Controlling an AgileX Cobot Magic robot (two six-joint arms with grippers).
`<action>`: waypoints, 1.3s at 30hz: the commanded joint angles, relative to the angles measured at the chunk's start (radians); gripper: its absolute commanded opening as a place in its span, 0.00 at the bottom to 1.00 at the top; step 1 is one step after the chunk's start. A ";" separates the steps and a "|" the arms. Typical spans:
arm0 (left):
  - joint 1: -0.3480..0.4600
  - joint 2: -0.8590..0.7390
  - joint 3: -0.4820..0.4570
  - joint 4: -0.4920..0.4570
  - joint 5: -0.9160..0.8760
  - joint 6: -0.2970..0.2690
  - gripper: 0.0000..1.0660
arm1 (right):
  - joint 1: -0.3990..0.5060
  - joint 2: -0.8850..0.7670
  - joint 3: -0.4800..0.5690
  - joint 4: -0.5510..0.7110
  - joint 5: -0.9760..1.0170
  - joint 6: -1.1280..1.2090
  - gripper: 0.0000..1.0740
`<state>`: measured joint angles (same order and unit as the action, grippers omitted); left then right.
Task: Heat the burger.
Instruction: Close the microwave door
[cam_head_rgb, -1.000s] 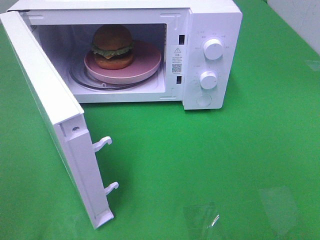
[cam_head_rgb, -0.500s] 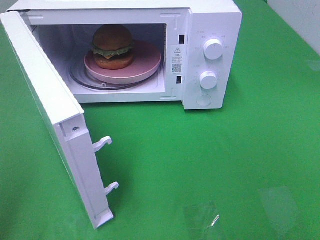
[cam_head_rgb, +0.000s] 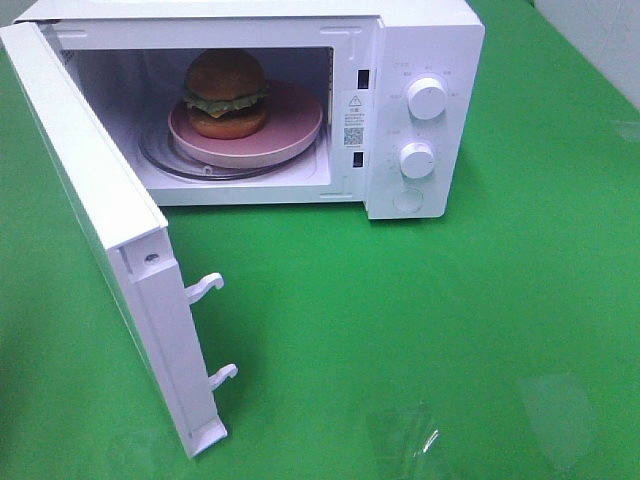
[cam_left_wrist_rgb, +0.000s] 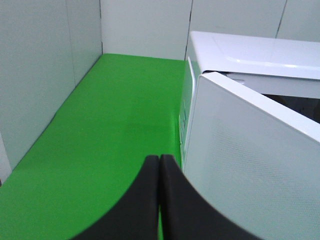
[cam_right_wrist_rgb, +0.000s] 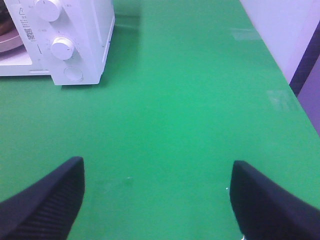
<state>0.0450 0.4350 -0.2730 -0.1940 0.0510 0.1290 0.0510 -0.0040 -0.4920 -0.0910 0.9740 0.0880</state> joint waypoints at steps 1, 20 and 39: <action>-0.003 0.037 0.036 0.003 -0.138 -0.002 0.00 | -0.004 -0.027 0.000 0.000 -0.011 -0.006 0.71; -0.003 0.487 0.094 0.091 -0.601 -0.129 0.00 | -0.004 -0.027 0.000 0.000 -0.011 -0.006 0.71; -0.003 0.840 0.012 0.567 -0.885 -0.390 0.00 | -0.004 -0.027 0.000 0.000 -0.011 -0.006 0.71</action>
<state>0.0450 1.2290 -0.2430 0.3540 -0.7830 -0.2480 0.0510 -0.0040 -0.4920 -0.0910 0.9740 0.0880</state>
